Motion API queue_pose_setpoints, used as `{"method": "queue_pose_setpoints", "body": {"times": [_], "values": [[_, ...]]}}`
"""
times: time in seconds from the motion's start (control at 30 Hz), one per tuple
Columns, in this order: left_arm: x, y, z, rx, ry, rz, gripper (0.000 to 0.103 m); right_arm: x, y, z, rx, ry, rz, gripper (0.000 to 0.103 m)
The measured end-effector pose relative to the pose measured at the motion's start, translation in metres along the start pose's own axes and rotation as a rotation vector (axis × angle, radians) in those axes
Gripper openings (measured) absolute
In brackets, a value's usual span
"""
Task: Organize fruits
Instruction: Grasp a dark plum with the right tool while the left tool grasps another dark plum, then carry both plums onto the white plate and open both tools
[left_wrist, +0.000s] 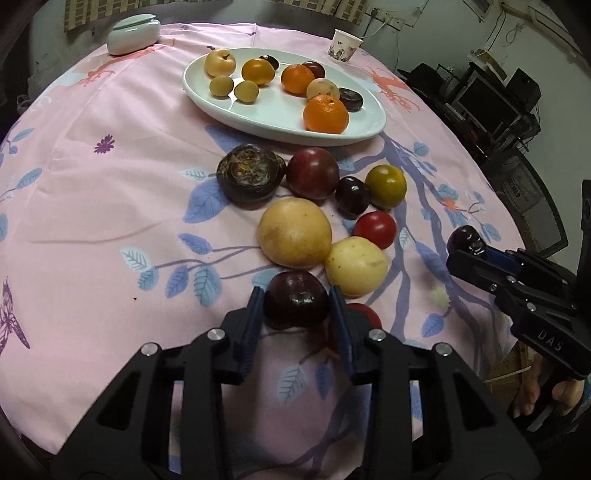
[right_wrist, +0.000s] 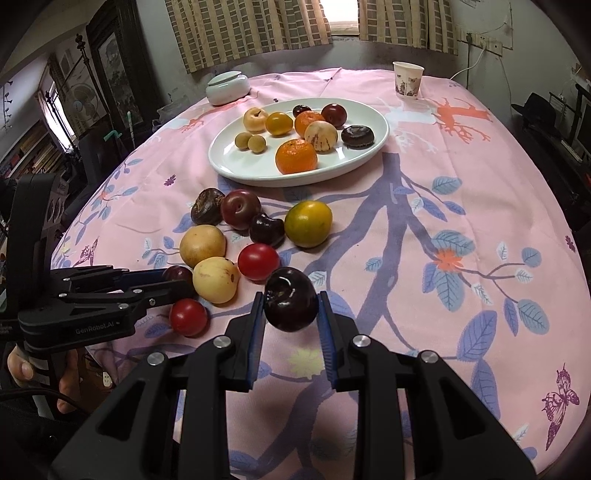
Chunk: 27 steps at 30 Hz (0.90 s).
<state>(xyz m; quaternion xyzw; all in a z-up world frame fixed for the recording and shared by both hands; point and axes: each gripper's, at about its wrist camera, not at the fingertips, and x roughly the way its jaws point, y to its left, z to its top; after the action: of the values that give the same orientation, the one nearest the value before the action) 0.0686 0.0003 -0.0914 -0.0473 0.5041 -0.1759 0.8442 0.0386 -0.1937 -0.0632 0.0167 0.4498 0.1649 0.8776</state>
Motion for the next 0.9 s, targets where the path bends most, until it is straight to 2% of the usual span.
{"method": "queue_pose_setpoints", "body": {"times": [0.1, 0.37, 0.7, 0.8, 0.9], "values": [[-0.007, 0.006, -0.002, -0.02, -0.009, -0.005, 0.036, 0.0, 0.001, 0.0, -0.001, -0.001, 0.002, 0.028], [-0.042, 0.008, 0.0, -0.009, -0.101, 0.029, 0.036, 0.003, 0.008, 0.003, -0.005, -0.009, 0.018, 0.028], [-0.045, 0.009, 0.013, -0.003, -0.111, 0.012, 0.036, 0.006, 0.006, 0.007, -0.007, -0.013, 0.017, 0.028], [-0.046, 0.008, 0.025, 0.014, -0.123, 0.029, 0.036, 0.008, 0.004, 0.018, -0.022, -0.01, 0.026, 0.028], [-0.045, 0.007, 0.047, 0.036, -0.143, 0.057, 0.036, 0.013, 0.0, 0.043, -0.047, -0.008, 0.039, 0.028]]}}
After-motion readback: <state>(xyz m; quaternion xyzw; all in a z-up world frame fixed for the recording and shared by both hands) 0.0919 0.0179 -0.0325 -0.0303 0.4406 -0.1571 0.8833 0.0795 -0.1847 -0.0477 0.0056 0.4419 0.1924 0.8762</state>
